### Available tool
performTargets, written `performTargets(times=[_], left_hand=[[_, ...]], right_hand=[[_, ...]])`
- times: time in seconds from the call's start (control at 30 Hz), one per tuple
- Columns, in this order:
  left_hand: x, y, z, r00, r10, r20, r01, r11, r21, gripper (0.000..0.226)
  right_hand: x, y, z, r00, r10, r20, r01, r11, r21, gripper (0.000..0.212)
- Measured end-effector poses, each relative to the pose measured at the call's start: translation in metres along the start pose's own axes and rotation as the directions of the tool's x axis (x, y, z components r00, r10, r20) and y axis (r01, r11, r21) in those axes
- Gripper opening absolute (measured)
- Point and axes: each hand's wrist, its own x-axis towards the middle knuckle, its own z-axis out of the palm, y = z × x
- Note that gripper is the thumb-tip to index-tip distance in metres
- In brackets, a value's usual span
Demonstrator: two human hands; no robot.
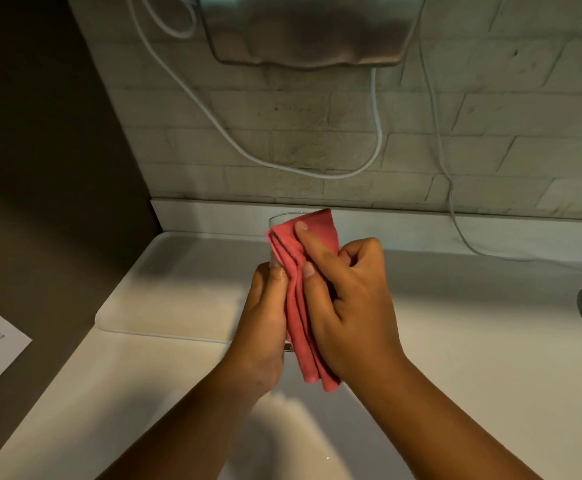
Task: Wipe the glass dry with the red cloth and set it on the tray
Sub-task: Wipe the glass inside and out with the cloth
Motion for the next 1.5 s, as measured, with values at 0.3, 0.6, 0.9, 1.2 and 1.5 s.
performTargets(times=[0.3,0.6,0.9,1.2,1.5], left_hand=[[-0.006,0.011,0.002,0.998,0.062,-0.029,-0.058,0.992,0.11,0.072],[-0.006,0.014,0.005,0.998,0.019,-0.068,-0.019,1.0,-0.007,0.082],[-0.012,0.009,0.006,0.995,0.081,-0.052,-0.074,0.991,0.112,0.067],[-0.008,0.017,0.004,0.981,0.086,-0.173,-0.069,0.992,0.102,0.071],[-0.017,0.013,0.013,0.992,0.084,-0.098,-0.071,0.988,0.135,0.072]], right_hand=[[-0.03,0.0,0.003,0.975,0.202,0.096,-0.215,0.965,0.152,0.052],[-0.02,-0.016,-0.003,0.991,0.017,0.13,-0.008,0.998,-0.068,0.051],[0.012,-0.012,0.0,0.989,0.137,0.061,-0.138,0.99,0.015,0.045],[-0.018,-0.024,0.0,0.925,0.287,0.249,-0.29,0.957,-0.026,0.046],[0.012,-0.029,-0.013,0.982,0.123,0.141,-0.094,0.976,-0.195,0.042]])
